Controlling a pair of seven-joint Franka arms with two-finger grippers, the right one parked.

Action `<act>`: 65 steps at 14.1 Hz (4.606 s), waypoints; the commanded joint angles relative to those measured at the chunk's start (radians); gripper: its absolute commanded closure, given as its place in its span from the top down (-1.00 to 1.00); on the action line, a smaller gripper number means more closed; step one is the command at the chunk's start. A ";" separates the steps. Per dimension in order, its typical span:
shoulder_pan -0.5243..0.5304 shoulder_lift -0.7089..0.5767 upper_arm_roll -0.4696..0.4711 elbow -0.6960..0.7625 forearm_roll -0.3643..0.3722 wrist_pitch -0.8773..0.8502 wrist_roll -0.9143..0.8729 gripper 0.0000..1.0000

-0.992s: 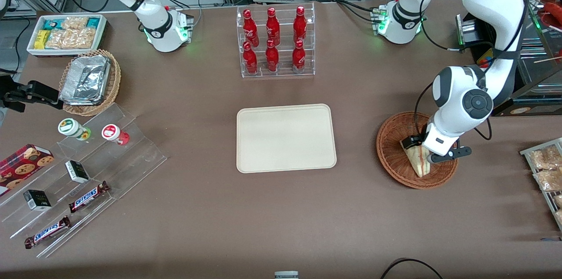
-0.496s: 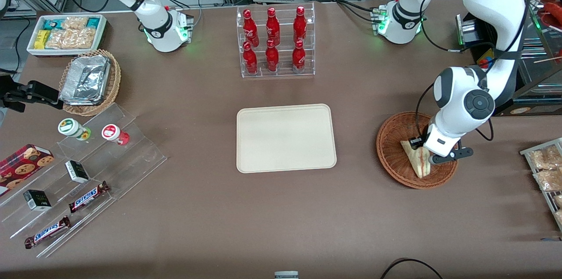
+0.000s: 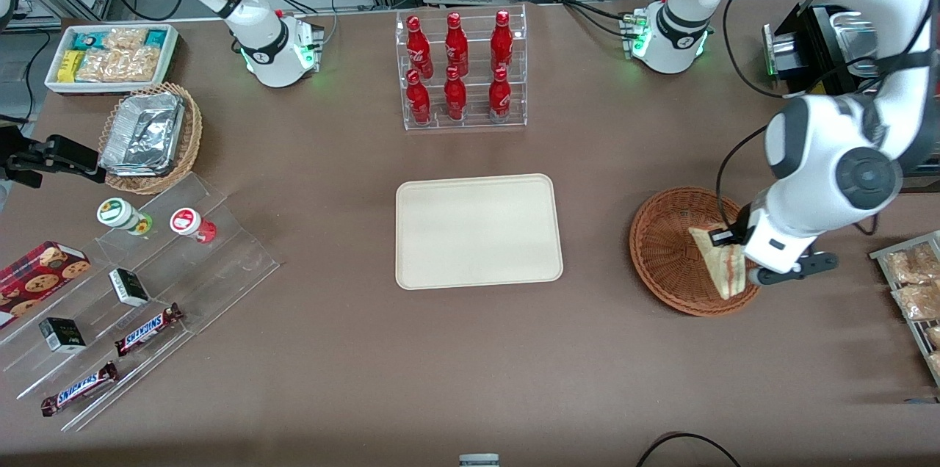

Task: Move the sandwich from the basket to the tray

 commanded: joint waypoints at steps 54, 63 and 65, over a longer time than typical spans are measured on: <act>-0.580 0.124 0.045 0.336 -0.006 -0.171 -0.475 0.99; -0.399 -0.047 0.099 0.304 0.015 -0.310 -0.262 0.99; -0.347 -0.068 0.099 0.304 -0.002 -0.337 -0.186 0.99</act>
